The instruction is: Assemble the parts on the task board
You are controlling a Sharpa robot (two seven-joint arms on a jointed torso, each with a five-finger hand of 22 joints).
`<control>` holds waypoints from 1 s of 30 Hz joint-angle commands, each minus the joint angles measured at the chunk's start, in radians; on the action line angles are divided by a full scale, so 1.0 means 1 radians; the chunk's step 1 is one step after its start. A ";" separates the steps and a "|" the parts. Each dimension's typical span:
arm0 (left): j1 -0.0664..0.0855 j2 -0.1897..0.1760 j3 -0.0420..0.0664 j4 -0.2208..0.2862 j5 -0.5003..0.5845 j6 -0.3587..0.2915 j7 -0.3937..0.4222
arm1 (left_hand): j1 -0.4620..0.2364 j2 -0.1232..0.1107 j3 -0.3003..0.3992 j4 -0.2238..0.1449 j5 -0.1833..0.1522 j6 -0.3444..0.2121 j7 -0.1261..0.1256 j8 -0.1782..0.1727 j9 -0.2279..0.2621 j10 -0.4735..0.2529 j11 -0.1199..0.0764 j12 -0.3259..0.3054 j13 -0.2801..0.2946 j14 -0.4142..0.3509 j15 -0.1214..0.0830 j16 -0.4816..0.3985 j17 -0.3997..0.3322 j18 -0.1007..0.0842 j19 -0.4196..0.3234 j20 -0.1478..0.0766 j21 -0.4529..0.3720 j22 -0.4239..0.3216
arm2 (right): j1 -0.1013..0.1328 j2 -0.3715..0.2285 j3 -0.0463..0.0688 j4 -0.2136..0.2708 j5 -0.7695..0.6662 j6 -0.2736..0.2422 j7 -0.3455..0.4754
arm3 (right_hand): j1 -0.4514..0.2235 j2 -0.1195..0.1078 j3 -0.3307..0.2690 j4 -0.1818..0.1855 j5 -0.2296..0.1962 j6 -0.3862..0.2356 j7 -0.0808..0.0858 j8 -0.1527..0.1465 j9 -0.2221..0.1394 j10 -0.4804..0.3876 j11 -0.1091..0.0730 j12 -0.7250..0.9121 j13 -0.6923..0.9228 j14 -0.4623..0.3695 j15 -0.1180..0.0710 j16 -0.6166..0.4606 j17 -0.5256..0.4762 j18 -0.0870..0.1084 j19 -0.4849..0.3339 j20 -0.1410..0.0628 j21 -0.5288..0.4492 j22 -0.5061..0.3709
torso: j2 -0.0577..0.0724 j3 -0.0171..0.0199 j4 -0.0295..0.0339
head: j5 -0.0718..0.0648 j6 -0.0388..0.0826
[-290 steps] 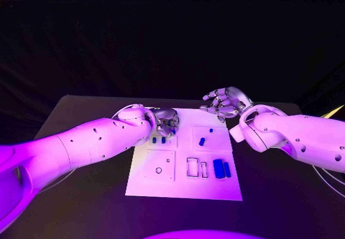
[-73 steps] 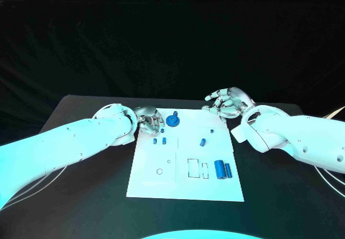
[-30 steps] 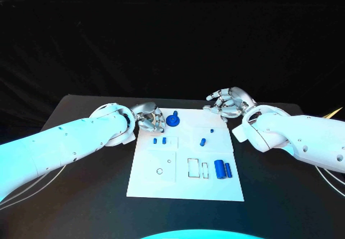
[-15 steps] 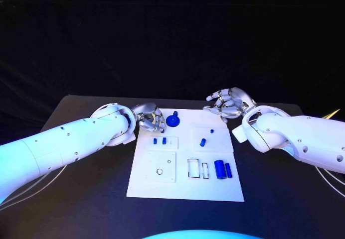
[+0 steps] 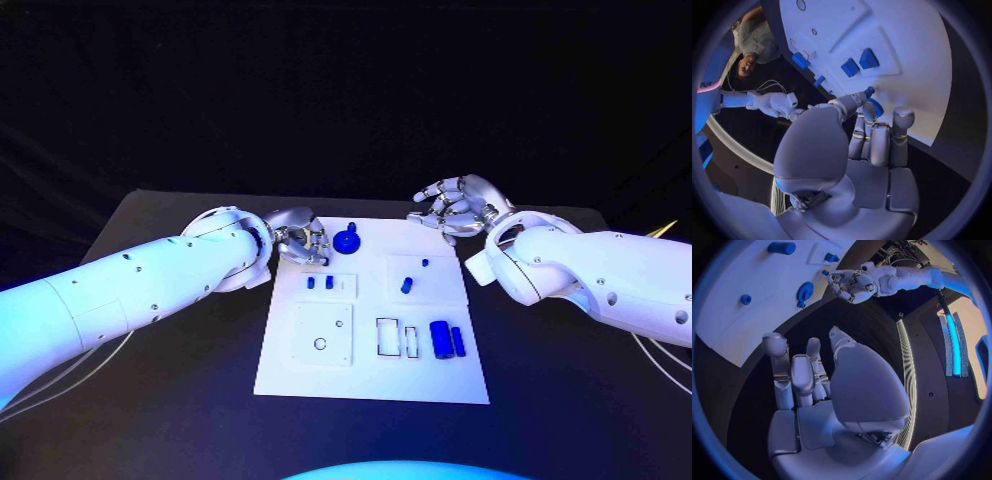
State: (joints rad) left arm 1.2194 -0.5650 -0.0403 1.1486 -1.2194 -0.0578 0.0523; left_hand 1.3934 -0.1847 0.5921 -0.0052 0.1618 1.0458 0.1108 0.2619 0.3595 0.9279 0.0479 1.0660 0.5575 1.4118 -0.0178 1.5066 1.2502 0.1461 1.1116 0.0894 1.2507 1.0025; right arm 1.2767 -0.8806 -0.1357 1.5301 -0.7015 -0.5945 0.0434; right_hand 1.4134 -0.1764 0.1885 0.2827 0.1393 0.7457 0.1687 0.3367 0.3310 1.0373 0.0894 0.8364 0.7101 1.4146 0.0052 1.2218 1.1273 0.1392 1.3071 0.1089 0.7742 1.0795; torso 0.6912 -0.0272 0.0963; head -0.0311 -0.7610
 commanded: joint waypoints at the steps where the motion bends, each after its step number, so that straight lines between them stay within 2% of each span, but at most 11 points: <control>1: 0.000 0.004 0.000 -0.001 -0.001 0.006 -0.001 | -0.009 0.026 0.038 0.006 -0.008 0.014 0.001 0.023 0.015 0.020 -0.017 0.021 0.022 0.015 -0.004 0.022 0.018 -0.015 0.015 -0.001 0.019 0.018 | -0.001 0.001 0.000 0.001 -0.001 0.002 0.003 | -0.017 -0.002 0.051 -0.002 0.002 0.007 0.001 0.014 -0.004 -0.036 -0.007 -0.009 -0.007 -0.002 -0.002 -0.008 -0.002 0.006 -0.001 -0.004 -0.018 -0.003 | 0.000 -0.0001 0.0002 | 0.000 0.000; 8: 0.000 0.005 0.000 -0.004 -0.002 0.019 -0.009 | -0.012 0.038 0.042 0.010 -0.008 0.012 0.000 0.026 0.018 0.031 -0.018 0.035 0.040 0.017 -0.005 0.023 0.022 -0.015 0.016 -0.003 0.020 0.020 | -0.001 0.001 0.000 0.001 -0.001 0.002 0.003 | -0.017 -0.002 0.051 -0.002 0.002 0.007 0.001 0.014 -0.004 -0.036 -0.007 -0.009 -0.007 -0.002 -0.002 -0.008 -0.002 0.006 -0.001 -0.004 -0.018 -0.003 | 0.000 -0.0004 -0.0003 | -0.001 -0.002; 30: 0.000 0.004 0.000 -0.005 -0.005 0.018 -0.017 | -0.013 0.041 0.044 0.011 -0.009 0.011 0.000 0.027 0.019 0.032 -0.018 0.038 0.044 0.016 -0.006 0.023 0.020 -0.015 0.016 -0.003 0.020 0.020 | -0.001 0.000 0.000 0.001 -0.001 0.001 0.003 | -0.017 -0.002 0.051 -0.002 0.002 0.007 0.001 0.014 -0.004 -0.036 -0.007 -0.009 -0.007 -0.002 -0.002 -0.008 -0.002 0.006 -0.001 -0.004 -0.018 -0.003 | 0.000 -0.0001 0.0001 | -0.002 -0.004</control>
State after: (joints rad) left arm 1.2203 -0.5623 -0.0394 1.1432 -1.2232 -0.0387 0.0356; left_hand 1.3884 -0.1692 0.6058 0.0084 0.1618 1.0456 0.1106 0.2620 0.3656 0.9335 0.0428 1.0894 0.5893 1.4119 -0.0180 1.5066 1.2550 0.1461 1.1117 0.0893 1.2507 1.0037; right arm 1.2767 -0.8806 -0.1357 1.5303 -0.7015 -0.5950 0.0436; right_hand 1.4134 -0.1764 0.1885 0.2827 0.1393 0.7457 0.1687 0.3368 0.3310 1.0372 0.0893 0.8365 0.7095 1.4146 0.0052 1.2218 1.1273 0.1392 1.3071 0.1089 0.7742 1.0792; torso 0.6910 -0.0272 0.0963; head -0.0333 -0.7644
